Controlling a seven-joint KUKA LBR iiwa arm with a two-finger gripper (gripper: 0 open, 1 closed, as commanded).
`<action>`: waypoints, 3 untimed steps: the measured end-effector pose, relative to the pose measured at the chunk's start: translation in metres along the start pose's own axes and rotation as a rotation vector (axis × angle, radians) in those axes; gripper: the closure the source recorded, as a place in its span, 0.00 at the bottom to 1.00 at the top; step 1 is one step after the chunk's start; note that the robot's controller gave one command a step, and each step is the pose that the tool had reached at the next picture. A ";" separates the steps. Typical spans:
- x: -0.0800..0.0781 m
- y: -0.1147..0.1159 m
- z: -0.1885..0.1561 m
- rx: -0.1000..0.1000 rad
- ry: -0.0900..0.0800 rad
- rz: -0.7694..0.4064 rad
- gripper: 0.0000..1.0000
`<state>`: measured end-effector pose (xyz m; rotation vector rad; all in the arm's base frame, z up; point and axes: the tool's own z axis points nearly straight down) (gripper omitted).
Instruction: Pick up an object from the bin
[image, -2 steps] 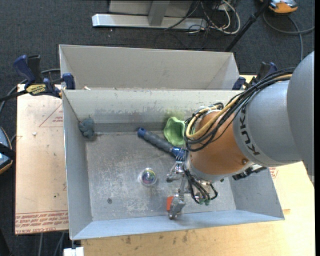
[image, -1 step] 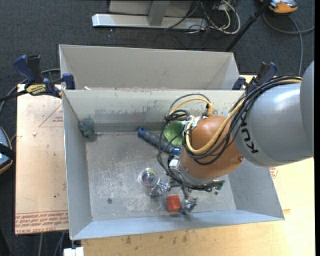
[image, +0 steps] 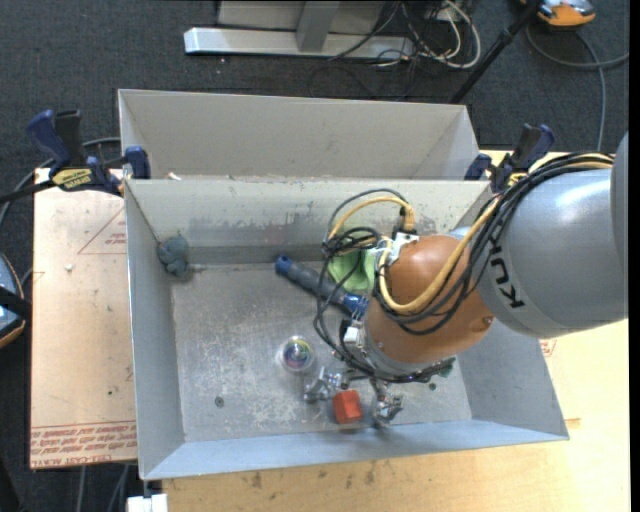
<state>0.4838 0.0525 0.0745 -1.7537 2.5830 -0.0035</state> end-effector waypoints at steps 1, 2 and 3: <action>0.003 0.001 0.000 -0.006 0.010 0.001 1.00; 0.000 -0.001 -0.059 -0.008 0.011 0.005 1.00; -0.002 -0.003 -0.118 -0.007 0.010 0.008 1.00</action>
Offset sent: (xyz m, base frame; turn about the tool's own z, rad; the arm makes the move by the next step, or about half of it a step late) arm 0.0000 0.0000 0.0000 0.0000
